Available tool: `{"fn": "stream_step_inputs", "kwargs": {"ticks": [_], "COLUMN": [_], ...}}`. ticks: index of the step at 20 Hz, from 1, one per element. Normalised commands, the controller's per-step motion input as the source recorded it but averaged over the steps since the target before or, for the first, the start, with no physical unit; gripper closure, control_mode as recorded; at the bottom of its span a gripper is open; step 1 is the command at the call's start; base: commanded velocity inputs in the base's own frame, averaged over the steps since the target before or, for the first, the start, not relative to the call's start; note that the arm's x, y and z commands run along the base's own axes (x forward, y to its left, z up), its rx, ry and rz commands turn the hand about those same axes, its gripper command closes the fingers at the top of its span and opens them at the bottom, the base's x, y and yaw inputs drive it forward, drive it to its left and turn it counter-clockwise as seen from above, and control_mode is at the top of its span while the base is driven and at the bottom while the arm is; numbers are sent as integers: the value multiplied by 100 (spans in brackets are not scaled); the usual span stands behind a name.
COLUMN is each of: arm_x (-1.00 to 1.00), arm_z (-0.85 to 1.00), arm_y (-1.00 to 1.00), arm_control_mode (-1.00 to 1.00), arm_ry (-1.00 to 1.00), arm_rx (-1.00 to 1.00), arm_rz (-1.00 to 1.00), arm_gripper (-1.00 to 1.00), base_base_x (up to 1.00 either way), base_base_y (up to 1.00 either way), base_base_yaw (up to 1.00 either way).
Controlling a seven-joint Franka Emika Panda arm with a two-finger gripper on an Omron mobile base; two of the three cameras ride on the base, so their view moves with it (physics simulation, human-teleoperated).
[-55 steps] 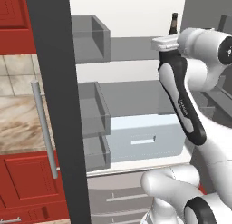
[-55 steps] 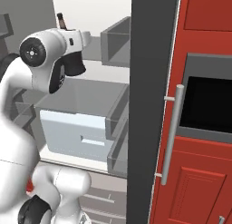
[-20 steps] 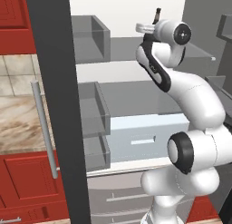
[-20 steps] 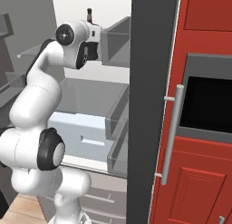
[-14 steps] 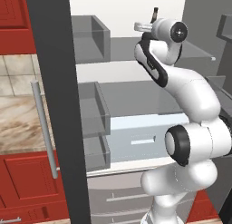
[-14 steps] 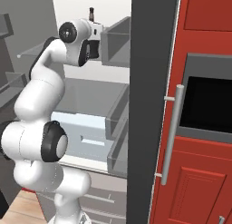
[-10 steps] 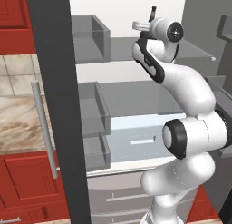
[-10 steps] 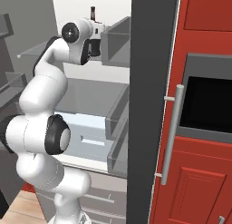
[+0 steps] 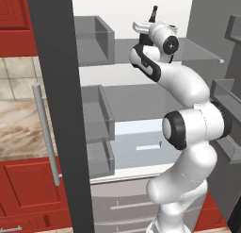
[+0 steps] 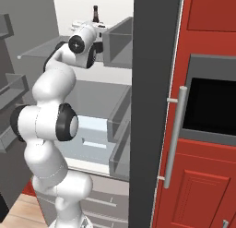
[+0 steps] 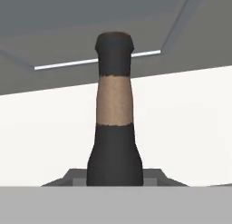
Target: Place the liquors on the top shelf of the fridge to keep them out of children's reach, and place the sweet potato on lower shelves for easy access.
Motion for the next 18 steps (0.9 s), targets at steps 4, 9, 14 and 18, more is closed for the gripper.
{"fn": "stream_step_inputs", "kwargs": {"ticks": [4,9,14,18], "arm_x": [44,35,32,5], "arm_z": [0,6,9,0], "arm_y": [0,0,0,0], "arm_control_mode": [-100,-100,-100,-100], "arm_ry": [-1,0,1,0], "arm_rx": [0,0,-1,-5], "arm_rz": [0,0,0,0], "arm_gripper": [-100,-100,-100,-100], "base_base_x": [0,0,0,0], "base_base_y": [0,0,0,0], "base_base_yaw": [0,0,0,0]}}
